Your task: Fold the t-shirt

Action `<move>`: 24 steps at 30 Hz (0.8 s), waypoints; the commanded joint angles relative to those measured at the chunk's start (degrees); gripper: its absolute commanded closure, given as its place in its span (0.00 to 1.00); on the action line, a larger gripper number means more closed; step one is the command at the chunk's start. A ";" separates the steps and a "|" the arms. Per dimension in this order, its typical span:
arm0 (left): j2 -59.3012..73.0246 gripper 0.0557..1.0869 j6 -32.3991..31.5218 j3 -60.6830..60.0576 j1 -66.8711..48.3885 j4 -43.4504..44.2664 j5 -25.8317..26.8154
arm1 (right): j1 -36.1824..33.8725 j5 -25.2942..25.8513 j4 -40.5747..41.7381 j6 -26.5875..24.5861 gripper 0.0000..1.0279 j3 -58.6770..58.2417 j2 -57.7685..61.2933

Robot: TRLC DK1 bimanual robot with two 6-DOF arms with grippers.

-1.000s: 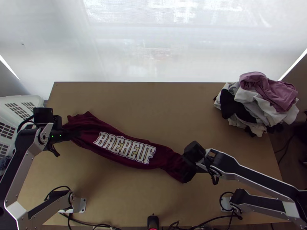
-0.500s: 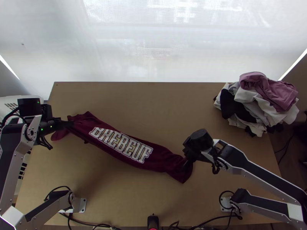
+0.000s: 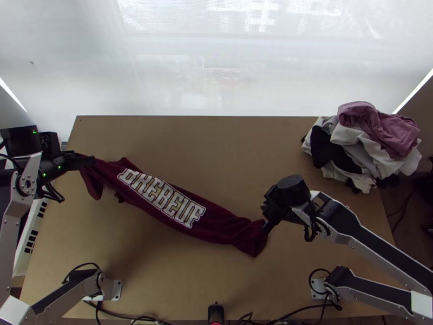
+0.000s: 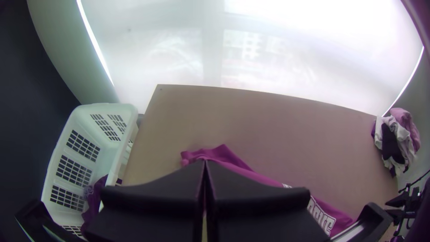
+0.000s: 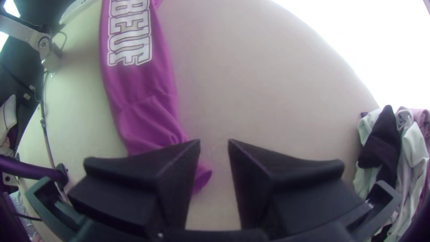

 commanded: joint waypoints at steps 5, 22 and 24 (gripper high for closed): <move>0.35 0.96 0.14 -0.06 -0.43 0.28 0.19 | 7.86 -0.32 0.76 4.85 0.11 -6.98 2.27; 0.88 0.96 0.14 -1.91 -0.70 0.89 0.28 | 16.30 -0.41 10.08 4.41 0.08 -5.84 13.78; 0.97 0.96 0.14 -1.91 -0.70 0.89 0.28 | 16.30 -0.32 10.17 3.98 0.10 -5.92 15.10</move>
